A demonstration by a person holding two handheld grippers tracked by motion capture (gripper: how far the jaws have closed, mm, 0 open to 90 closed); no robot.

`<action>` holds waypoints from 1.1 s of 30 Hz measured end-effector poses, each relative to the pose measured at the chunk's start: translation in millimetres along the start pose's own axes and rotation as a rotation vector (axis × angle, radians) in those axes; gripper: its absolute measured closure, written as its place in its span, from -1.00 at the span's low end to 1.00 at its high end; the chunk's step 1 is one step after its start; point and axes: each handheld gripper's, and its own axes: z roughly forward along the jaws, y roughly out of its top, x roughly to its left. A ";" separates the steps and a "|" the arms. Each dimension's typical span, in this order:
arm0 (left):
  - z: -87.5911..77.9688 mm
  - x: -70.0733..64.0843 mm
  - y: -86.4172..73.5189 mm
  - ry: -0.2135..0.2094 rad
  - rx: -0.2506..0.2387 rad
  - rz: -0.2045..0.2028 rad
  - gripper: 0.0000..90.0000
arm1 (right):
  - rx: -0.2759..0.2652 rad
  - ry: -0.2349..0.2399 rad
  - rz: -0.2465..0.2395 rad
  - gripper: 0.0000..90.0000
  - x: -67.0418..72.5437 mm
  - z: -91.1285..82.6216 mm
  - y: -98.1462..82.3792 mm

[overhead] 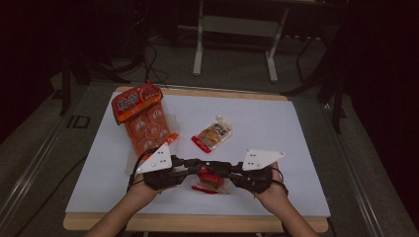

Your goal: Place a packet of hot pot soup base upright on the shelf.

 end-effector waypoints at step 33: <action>-60.5 23.0 12.5 0.065 -0.079 0.112 0.93 | -0.119 -0.052 0.046 -0.63 -11.3 -14.0 -15.5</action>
